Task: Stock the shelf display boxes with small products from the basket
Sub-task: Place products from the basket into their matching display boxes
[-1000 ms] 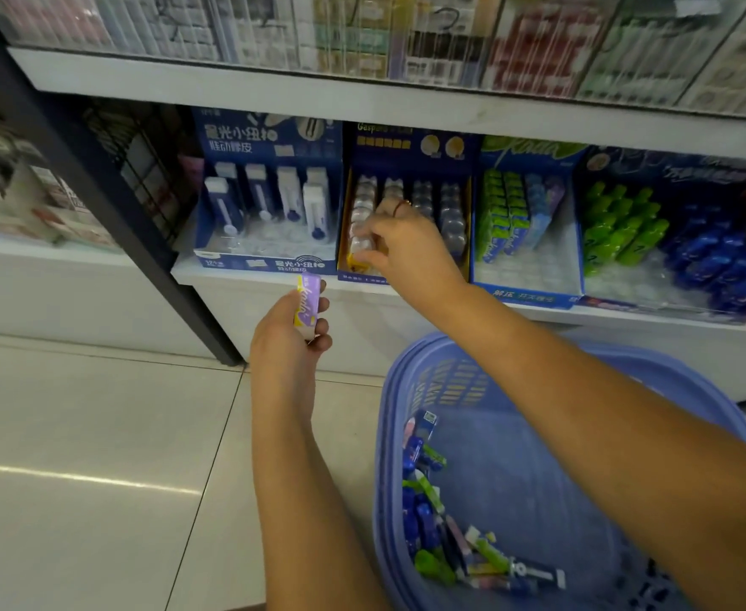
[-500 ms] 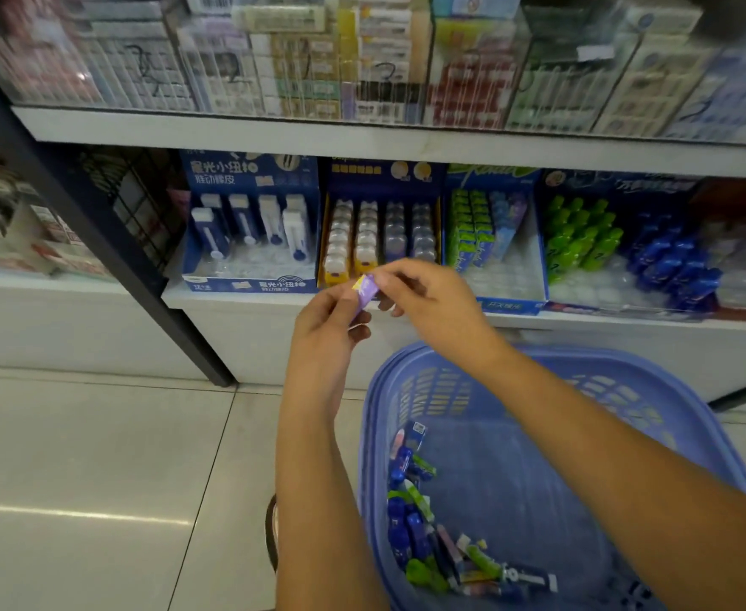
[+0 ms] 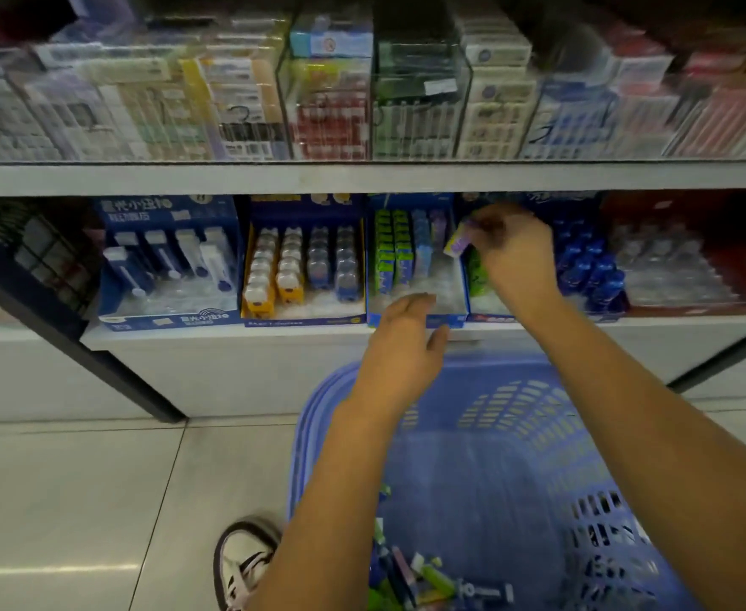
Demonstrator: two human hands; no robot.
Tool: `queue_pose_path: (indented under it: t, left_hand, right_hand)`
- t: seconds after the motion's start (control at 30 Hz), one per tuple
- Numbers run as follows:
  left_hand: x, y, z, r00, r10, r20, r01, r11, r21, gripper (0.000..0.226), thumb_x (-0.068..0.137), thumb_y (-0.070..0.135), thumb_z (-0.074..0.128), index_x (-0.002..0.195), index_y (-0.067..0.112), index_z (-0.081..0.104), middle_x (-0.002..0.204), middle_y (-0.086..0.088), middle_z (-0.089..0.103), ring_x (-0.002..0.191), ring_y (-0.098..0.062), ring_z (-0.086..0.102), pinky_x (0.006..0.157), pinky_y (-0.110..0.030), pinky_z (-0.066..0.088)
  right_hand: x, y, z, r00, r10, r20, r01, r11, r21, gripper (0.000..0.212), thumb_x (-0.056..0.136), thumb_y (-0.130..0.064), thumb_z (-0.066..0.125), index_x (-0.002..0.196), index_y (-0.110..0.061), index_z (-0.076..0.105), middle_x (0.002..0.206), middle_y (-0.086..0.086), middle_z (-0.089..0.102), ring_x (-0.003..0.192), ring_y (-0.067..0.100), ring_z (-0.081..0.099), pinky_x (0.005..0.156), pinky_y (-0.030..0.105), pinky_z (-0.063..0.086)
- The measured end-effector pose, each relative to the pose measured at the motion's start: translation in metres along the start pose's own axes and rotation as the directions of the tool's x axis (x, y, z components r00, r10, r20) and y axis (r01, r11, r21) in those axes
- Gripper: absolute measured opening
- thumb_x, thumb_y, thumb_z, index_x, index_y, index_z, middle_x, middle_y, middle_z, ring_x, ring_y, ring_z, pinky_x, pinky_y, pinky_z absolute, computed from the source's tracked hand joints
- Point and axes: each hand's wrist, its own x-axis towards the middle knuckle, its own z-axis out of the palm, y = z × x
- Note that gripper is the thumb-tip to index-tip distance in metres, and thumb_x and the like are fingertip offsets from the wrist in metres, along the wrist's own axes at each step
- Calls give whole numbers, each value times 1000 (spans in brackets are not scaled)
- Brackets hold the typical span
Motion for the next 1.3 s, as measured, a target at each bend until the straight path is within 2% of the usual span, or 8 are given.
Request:
queue_pose_path:
  t: [0.1,0.23,0.43,0.6,1.0,1.1,1.2,1.3]
  left_hand:
    - [0,-5,12,999,13,51,-22,986,167,54,97,23,49,146,6,31,152,-7,29,141,-20,25,112,-23,19]
    - [-1,-9,20,999,33,29,-38,982,187,57,96,22,51,147,7,28,153,-6,27,142,-19,22,114,-23,18]
    - [-1,-14,24,999,33,16,-35,984,175,59,96,22,51,149,11,25,155,-1,24,144,-15,18,114,-19,14]
    - [-1,-16,25,1000,31,0,-31,989,142,58,96,22,51,148,13,28,155,1,25,143,-12,19,111,-13,12]
    - [-1,-20,28,999,40,-15,-37,991,130,58,96,23,52,148,15,28,155,3,26,143,-12,20,112,-14,14]
    - [0,-20,28,999,36,-15,-33,991,130,58,96,23,52,148,15,29,155,3,26,143,-12,20,112,-15,14]
    - [0,-19,26,1000,20,7,-21,991,130,58,96,24,52,148,15,28,155,2,25,143,-13,20,113,-18,17]
    - [-4,-12,20,999,29,17,-30,995,99,53,97,23,50,147,14,33,154,1,30,141,-13,26,110,-17,21]
  right_hand:
    - [23,7,15,991,-34,133,55,986,-159,18,90,-16,59,103,-6,68,104,14,70,97,27,63,83,27,43]
    - [44,10,30,962,-2,275,67,972,-226,22,94,-19,51,104,-8,68,110,15,67,103,30,60,87,29,44]
    - [58,16,26,939,40,341,2,993,-121,22,93,-21,55,103,-7,69,111,12,67,102,20,58,69,9,28]
    - [64,21,19,904,66,422,-9,991,-136,24,93,-26,57,109,-11,65,117,9,63,110,21,55,84,16,34]
    - [73,17,21,820,95,565,47,972,-232,27,90,-26,61,113,-13,63,123,5,60,115,21,53,87,22,36]
    - [71,13,28,830,102,549,88,947,-310,29,90,-23,61,112,-5,65,120,14,62,113,28,54,95,31,41]
    - [67,9,30,836,136,532,82,927,-366,30,94,-21,55,113,0,64,120,17,62,112,30,55,88,29,41]
    - [58,-3,20,845,142,516,79,920,-383,31,95,-18,52,119,-1,62,126,16,59,115,30,54,95,29,43]
